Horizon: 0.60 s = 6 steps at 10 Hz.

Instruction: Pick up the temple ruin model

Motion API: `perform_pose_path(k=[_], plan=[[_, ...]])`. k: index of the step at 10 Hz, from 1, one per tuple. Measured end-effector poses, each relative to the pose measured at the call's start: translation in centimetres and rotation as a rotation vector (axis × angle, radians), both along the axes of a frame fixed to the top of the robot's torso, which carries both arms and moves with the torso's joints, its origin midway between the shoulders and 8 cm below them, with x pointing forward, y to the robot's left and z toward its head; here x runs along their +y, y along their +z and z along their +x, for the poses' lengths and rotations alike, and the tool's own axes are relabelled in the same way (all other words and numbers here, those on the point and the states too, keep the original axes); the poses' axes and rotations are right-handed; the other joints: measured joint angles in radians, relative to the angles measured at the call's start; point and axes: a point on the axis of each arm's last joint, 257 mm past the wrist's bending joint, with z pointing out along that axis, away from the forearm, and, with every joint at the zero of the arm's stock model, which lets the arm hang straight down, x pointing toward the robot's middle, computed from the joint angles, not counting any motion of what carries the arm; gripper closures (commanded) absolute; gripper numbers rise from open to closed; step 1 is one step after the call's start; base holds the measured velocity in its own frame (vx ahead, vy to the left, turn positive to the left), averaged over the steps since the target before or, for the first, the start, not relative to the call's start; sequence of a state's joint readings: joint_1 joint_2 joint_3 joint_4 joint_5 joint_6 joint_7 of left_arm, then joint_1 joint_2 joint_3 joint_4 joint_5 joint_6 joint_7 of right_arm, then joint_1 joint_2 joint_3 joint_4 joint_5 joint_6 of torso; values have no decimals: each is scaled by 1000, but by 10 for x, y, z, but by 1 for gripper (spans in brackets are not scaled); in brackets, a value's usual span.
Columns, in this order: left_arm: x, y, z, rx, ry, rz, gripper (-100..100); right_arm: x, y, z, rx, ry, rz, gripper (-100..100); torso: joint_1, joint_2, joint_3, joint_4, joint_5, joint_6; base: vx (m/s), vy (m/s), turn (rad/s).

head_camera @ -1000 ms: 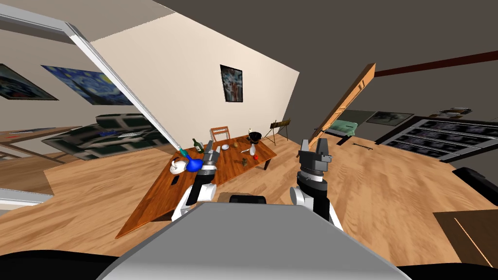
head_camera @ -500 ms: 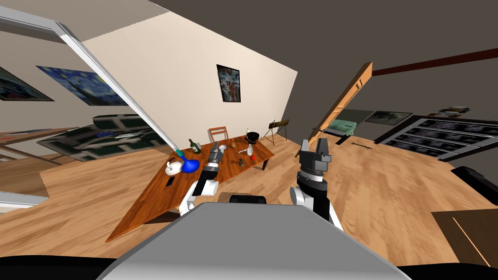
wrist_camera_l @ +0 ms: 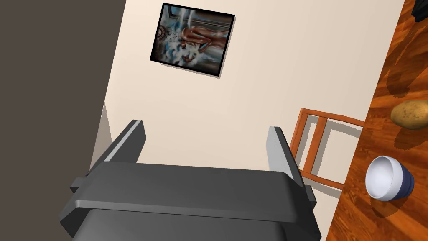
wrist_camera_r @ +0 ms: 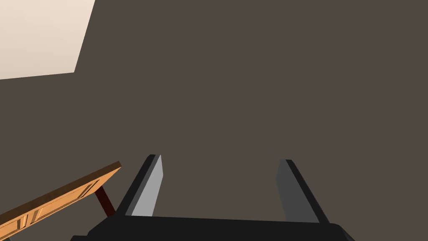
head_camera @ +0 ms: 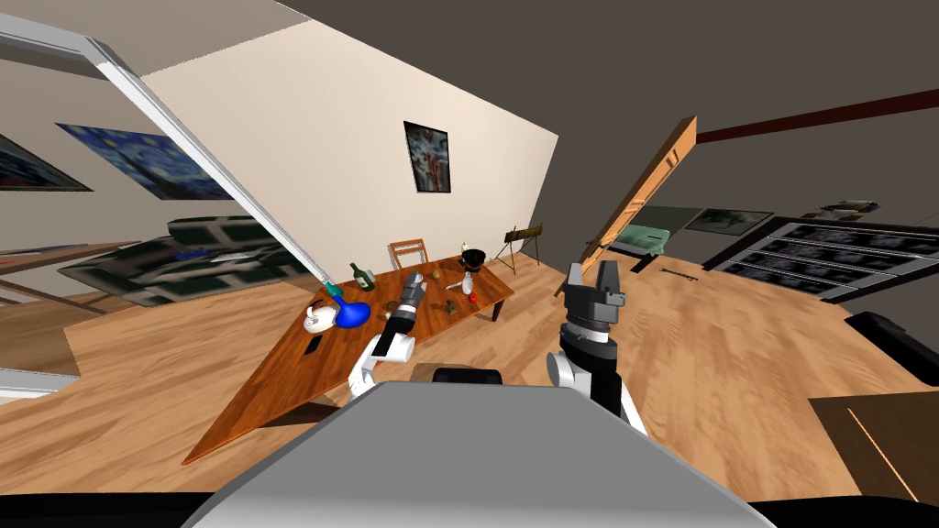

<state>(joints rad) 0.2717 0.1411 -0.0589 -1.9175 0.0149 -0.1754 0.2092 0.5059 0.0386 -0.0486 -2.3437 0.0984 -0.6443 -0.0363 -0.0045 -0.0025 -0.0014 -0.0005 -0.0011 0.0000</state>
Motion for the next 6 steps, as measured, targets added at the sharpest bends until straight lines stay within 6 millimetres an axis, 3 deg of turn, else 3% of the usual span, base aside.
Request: perform_pose_path(k=[2,6], plan=[[-2,-27,18,74,-9,-27,-100,0,0,0,0,0,0,0,-2,0,0,0,0,0,23,-85,-15],[2,-68,35,193,-9,-62,-100,0,0,0,0,0,0,0,2,1,1,0,0,0,13,-37,-15]])
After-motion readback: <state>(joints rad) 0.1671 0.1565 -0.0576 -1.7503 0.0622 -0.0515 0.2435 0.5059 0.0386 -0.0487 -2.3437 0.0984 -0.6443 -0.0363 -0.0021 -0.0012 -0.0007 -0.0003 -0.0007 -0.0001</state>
